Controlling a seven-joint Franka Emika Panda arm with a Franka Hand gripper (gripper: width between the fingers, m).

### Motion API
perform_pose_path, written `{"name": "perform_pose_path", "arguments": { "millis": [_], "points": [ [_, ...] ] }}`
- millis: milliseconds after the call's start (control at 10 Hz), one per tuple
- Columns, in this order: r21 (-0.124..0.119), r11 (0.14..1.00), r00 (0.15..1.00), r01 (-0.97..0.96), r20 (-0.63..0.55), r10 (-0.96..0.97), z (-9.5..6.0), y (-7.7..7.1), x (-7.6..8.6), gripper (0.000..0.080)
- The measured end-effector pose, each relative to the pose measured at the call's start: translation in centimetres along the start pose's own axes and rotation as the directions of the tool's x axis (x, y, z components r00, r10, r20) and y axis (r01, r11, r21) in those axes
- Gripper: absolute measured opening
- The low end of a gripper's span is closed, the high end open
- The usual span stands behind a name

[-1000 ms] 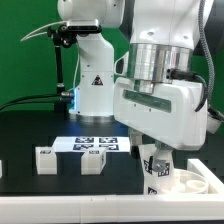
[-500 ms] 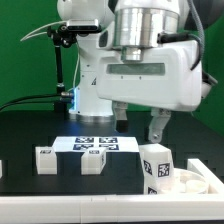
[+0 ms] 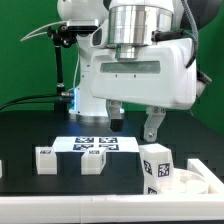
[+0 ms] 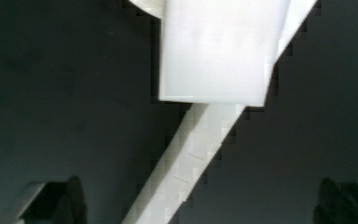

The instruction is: Assemble stool

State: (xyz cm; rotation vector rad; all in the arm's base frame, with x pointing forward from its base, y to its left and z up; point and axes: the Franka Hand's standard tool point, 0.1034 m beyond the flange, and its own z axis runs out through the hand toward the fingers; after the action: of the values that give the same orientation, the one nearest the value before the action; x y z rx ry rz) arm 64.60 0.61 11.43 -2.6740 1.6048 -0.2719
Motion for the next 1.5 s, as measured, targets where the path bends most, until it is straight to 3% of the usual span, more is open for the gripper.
{"name": "perform_pose_path", "arguments": {
  "millis": [100, 200, 400, 900, 1000, 1100, 1200, 1500],
  "points": [
    [0.076, 0.995, 0.998, 0.058, -0.04, -0.055, 0.0, 0.8, 1.5, 0.0649],
    [0.095, 0.99, 0.994, 0.104, -0.055, -0.099, 0.4, 2.7, 2.6, 0.0649],
    [0.088, 0.967, 0.971, 0.237, -0.041, -0.235, 0.9, 5.0, 4.0, 0.0649],
    [0.065, 0.829, 0.831, 0.556, -0.059, -0.553, 1.2, 5.4, 4.0, 0.0649],
    [0.051, 0.765, 0.767, 0.641, -0.051, -0.639, 1.8, 6.6, 4.3, 0.0649],
    [0.042, 0.699, 0.7, 0.714, -0.021, -0.714, 2.5, 8.0, 3.9, 0.0649],
    [0.051, 0.643, 0.643, 0.764, 0.025, -0.765, 2.9, 8.5, 2.8, 0.0649],
    [0.056, 0.544, 0.543, 0.837, 0.027, -0.839, 2.8, 8.5, 2.4, 0.0649]
  ]
}}
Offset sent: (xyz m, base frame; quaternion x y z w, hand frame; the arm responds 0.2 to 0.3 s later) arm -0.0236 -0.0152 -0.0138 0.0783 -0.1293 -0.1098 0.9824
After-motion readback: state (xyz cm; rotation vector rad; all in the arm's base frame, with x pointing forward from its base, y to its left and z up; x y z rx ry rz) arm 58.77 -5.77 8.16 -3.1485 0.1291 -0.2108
